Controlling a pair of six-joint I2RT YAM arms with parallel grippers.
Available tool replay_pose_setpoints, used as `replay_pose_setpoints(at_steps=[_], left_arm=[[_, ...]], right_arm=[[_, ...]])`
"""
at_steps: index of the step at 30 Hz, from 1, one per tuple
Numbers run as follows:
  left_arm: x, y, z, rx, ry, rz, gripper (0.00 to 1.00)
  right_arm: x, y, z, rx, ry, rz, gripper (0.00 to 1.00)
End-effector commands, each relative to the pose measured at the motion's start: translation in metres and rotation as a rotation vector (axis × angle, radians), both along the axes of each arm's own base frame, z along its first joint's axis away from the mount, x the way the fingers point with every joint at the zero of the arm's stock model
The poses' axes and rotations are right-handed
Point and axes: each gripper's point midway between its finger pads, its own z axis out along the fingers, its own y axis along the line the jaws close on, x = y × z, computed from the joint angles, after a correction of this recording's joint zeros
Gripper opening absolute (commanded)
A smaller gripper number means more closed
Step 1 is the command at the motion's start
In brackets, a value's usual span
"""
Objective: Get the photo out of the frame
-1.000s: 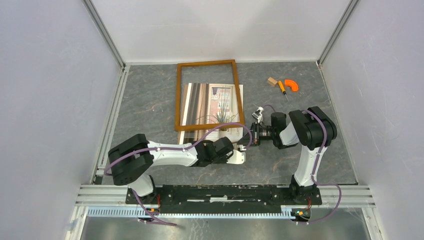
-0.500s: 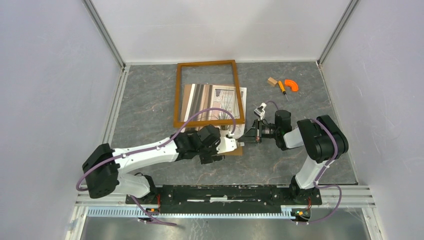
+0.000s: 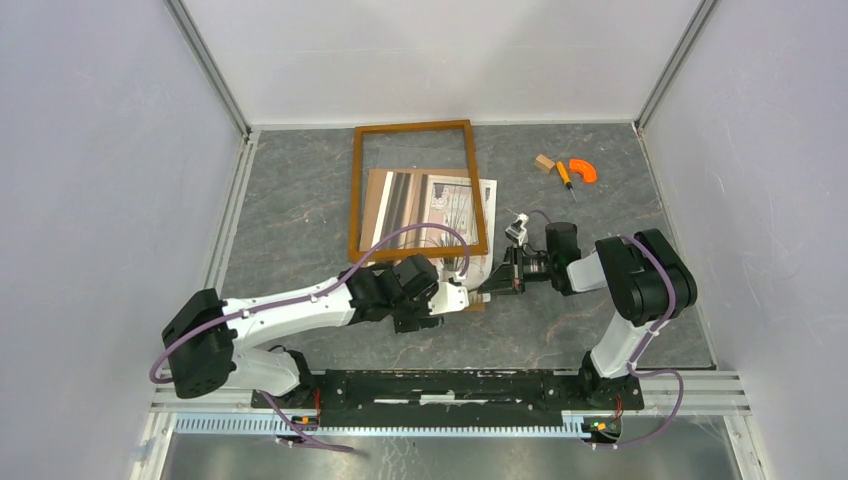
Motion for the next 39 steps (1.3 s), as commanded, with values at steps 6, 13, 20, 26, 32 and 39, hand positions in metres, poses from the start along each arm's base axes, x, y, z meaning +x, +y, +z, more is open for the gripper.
replay_pose_setpoints(at_steps=[6,13,20,26,32,39], left_arm=[[-0.02,0.023,0.044,-0.081,-0.229,-0.245,0.92],[-0.011,-0.012,0.021,-0.072,-0.303,-0.241,0.89],[-0.006,-0.03,-0.009,-0.028,-0.33,-0.261,0.87],[0.01,-0.032,-0.019,0.026,-0.393,-0.22,0.79],[0.02,-0.037,-0.005,0.002,-0.429,-0.182,0.52],[0.022,-0.038,-0.006,0.002,-0.425,-0.177,0.31]], right_arm=[[-0.015,-0.006,-0.009,-0.062,0.004,0.078,0.0],[-0.021,-0.006,-0.009,-0.041,0.065,0.073,0.0],[-0.024,-0.006,-0.007,-0.031,0.086,0.065,0.0],[-0.029,-0.006,-0.007,-0.021,0.121,0.073,0.0],[-0.033,-0.005,-0.004,-0.009,0.134,0.087,0.0],[-0.036,-0.002,-0.001,-0.012,0.142,0.095,0.03]])
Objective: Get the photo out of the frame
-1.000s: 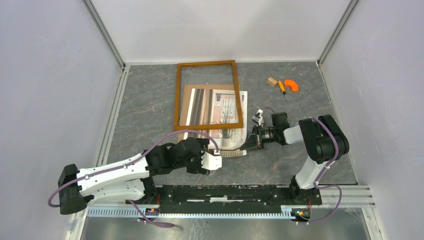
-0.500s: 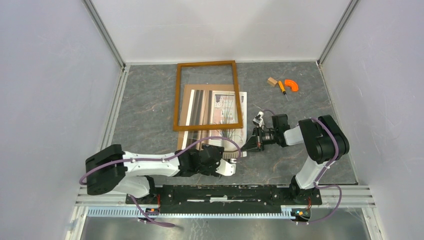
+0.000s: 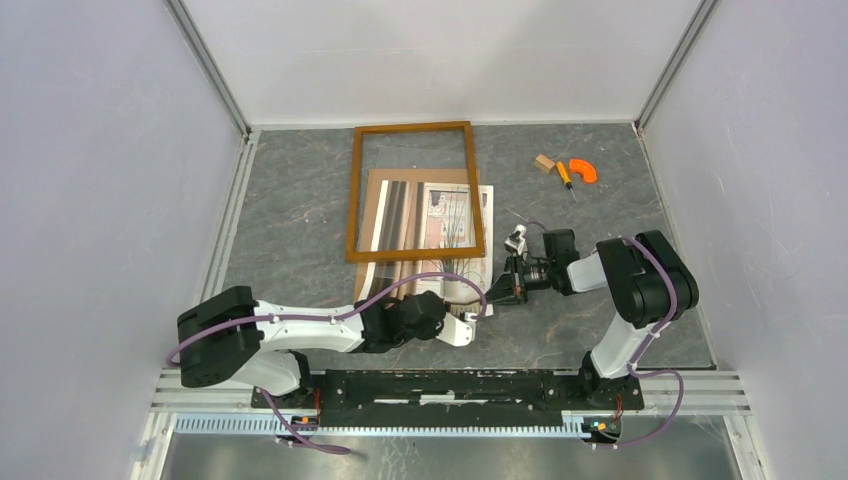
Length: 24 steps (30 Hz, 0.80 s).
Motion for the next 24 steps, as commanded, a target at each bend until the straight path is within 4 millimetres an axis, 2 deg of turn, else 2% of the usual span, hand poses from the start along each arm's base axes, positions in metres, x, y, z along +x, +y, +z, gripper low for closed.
replay_pose_setpoints(at_steps=[1,4,9,13,16,17,18,19,20,21,24], left_arm=[[0.013,-0.018,0.021,-0.074,-0.054,0.007,0.31],[0.015,-0.018,0.024,-0.078,-0.052,0.012,0.33],[0.026,-0.016,0.02,-0.049,-0.04,0.049,0.37],[0.032,-0.019,0.019,-0.046,-0.02,0.053,0.3],[0.02,-0.018,0.016,-0.024,0.042,0.018,0.16],[0.015,-0.015,0.014,-0.003,0.08,0.019,0.09],[0.006,-0.013,0.011,0.02,0.139,0.009,0.03],[-0.007,-0.013,0.009,0.041,0.212,-0.023,0.02],[-0.019,-0.007,0.008,0.07,0.275,-0.037,0.02],[-0.026,-0.007,0.011,0.064,0.32,-0.027,0.02],[-0.046,0.002,0.027,0.097,0.43,-0.025,0.02]], right_arm=[[-0.011,0.004,0.013,0.045,0.002,0.046,0.05],[-0.01,0.005,0.014,0.042,-0.002,0.045,0.09],[-0.014,0.007,0.014,0.04,-0.008,0.055,0.08],[-0.014,0.008,0.015,0.041,-0.011,0.058,0.06],[-0.01,0.008,0.015,0.038,-0.026,0.054,0.08],[-0.007,0.007,0.015,0.036,-0.046,0.054,0.2],[-0.005,0.007,0.014,0.029,-0.058,0.054,0.38],[-0.003,0.006,0.014,0.021,-0.09,0.061,0.66],[0.001,0.006,0.013,0.008,-0.131,0.07,0.84],[0.003,0.004,0.011,-0.017,-0.168,0.085,0.97],[0.006,-0.001,0.01,-0.042,-0.272,0.143,0.98]])
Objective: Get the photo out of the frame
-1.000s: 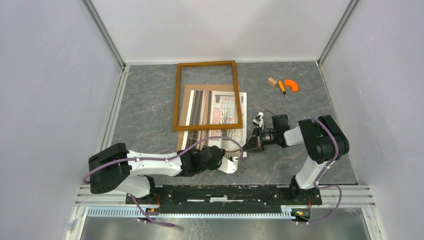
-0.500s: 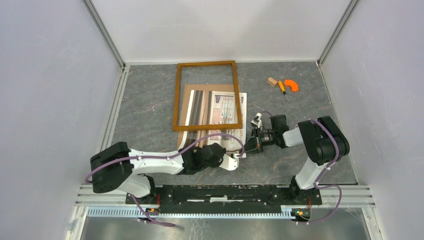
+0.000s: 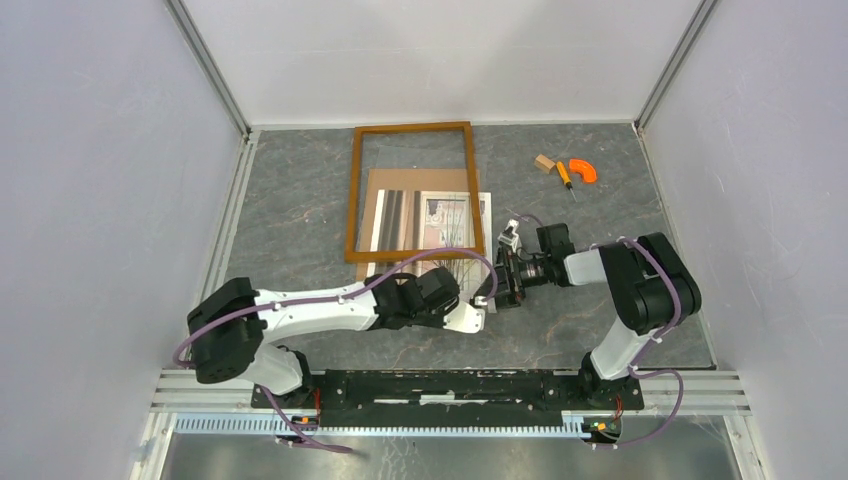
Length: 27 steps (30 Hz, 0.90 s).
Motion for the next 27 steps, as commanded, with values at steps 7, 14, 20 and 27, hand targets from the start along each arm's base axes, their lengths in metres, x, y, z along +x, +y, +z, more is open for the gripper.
replay_pose_setpoints(at_steps=[7,14,20,27], left_arm=[[-0.078,0.033,0.08,0.108,0.402,-0.062,0.02],[-0.105,0.057,0.137,0.086,0.473,-0.117,0.02],[-0.098,0.077,0.189,0.038,0.435,-0.084,0.02],[-0.076,0.094,0.257,-0.117,0.311,0.011,0.02]], right_arm=[[0.031,-0.028,0.0,-0.178,-0.416,0.201,0.98],[0.035,-0.048,0.009,-0.275,-0.543,0.31,0.98],[0.058,-0.065,0.019,-0.425,-0.724,0.272,0.98],[0.069,-0.077,0.031,-0.532,-0.845,0.203,0.98]])
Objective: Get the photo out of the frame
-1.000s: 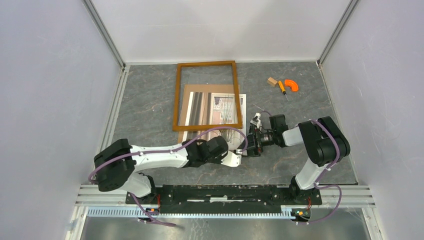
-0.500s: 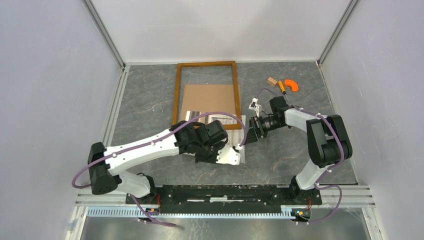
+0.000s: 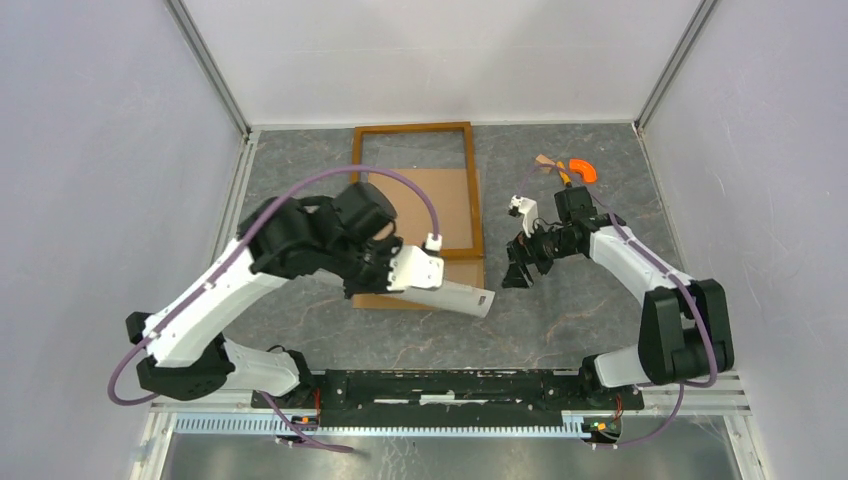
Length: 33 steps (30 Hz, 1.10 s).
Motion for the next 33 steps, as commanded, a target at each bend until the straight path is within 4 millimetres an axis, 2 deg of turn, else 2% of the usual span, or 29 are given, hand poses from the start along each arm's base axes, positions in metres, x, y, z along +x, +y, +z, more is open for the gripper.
replay_pose_setpoints(at_steps=[1,8,11,17,25,30,32,33], left_arm=[[0.001,0.03,0.045,-0.068,-0.064,0.085,0.02],[0.039,0.042,0.103,-0.187,-0.295,0.226,0.02],[0.068,0.046,0.128,-0.21,-0.457,0.313,0.02],[0.147,0.048,0.189,-0.268,-0.85,0.557,0.02],[0.262,0.052,0.225,-0.279,-1.127,0.712,0.02],[0.323,0.041,0.244,-0.31,-1.277,0.737,0.02],[0.337,0.031,0.238,-0.321,-1.285,0.712,0.02],[0.343,0.026,0.228,-0.307,-1.287,0.691,0.02]], right_arm=[[0.012,-0.012,0.003,-0.062,-0.108,-0.043,0.98],[0.018,-0.017,0.012,-0.078,-0.184,-0.076,0.98],[0.018,-0.017,0.013,-0.078,-0.198,-0.082,0.98],[0.019,-0.017,0.013,-0.072,-0.213,-0.086,0.98],[0.017,-0.015,0.011,-0.061,-0.209,-0.081,0.98],[0.017,-0.016,0.009,-0.066,-0.216,-0.084,0.98],[0.018,-0.017,0.01,-0.069,-0.223,-0.088,0.98],[0.017,-0.017,0.009,-0.069,-0.222,-0.087,0.98]])
